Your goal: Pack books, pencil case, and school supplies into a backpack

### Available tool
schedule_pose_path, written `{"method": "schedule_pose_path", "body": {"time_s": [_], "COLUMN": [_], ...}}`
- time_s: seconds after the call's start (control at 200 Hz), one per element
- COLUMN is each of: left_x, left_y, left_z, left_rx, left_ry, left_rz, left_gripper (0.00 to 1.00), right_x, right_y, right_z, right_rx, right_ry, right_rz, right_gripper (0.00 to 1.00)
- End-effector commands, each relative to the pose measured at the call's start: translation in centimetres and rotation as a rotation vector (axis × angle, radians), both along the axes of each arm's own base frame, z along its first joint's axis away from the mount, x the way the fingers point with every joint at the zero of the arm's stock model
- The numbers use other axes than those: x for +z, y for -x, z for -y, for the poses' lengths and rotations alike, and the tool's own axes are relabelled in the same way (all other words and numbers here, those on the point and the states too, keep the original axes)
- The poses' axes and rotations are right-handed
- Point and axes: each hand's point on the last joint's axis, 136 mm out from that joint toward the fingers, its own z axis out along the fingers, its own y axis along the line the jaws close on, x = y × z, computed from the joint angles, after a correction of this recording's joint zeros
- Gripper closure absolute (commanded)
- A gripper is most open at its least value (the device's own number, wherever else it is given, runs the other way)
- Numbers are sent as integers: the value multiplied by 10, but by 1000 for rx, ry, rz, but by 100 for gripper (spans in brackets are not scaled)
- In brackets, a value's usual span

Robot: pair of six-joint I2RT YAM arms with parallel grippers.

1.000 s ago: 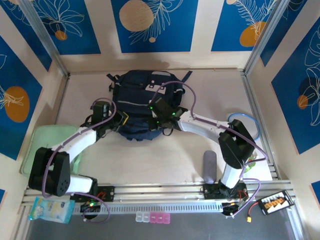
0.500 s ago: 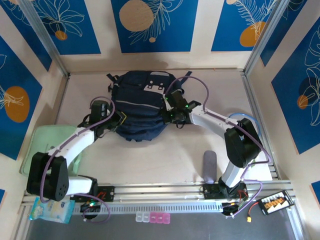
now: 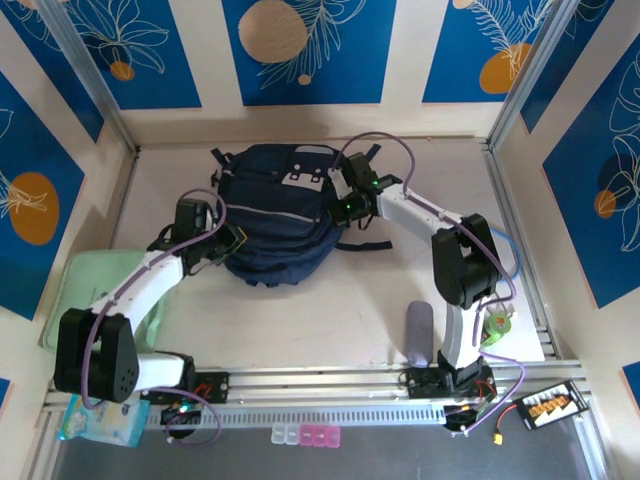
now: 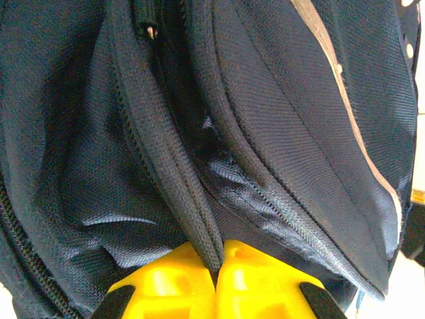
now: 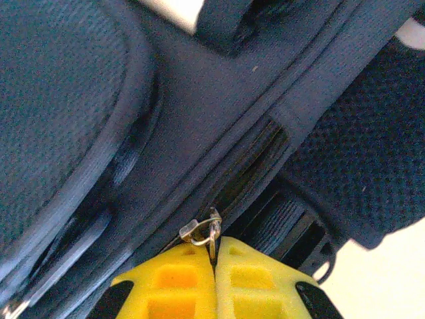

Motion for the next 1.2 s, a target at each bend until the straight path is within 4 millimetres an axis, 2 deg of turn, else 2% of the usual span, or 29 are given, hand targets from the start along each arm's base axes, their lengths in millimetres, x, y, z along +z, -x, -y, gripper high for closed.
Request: {"method": "schedule_pose_path", "body": {"time_s": [0.0, 0.165, 0.295, 0.415, 0.495, 0.62, 0.705, 0.805, 0.89, 0.995, 1.105, 1.195], "left_x": [-15, -14, -11, -6, 2, 18, 29, 41, 53, 66, 79, 84], "left_y": [17, 19, 17, 14, 12, 13, 17, 20, 18, 4, -20, -38], "left_z": [-12, -14, -13, -9, -5, -8, -17, -27, -31, -28, -15, -2], "left_rx": [-51, -76, -85, -100, -118, -135, -139, -144, -157, -174, -195, -211], "left_ry": [-38, -52, -51, -28, -15, -51, -121, -200, -249, -258, -223, -188], "left_rz": [-87, -88, -77, -52, -30, 4, 22, 51, 88, 137, 188, 229], "left_gripper": [100, 100, 100, 100, 100, 77, 65, 55, 48, 41, 37, 34], "right_x": [4, -3, 1, 15, 29, 61, 81, 93, 94, 87, 77, 72], "right_y": [-26, -38, -39, -32, -22, -1, 10, 25, 32, 35, 25, 11], "right_z": [26, 42, 47, 31, 16, -3, -4, -10, -22, -45, -64, -71], "right_rx": [-125, -241, -330, -302, -238, -135, -111, -78, -46, -5, -11, -53], "right_ry": [49, 107, 121, 78, 15, -127, -201, -283, -338, -390, -391, -412], "right_rz": [2, -49, -102, -113, -110, -84, -51, -39, -38, -81, -83, -87], "right_gripper": [98, 98, 97, 91, 79, 56, 48, 41, 33, 30, 29, 29]}}
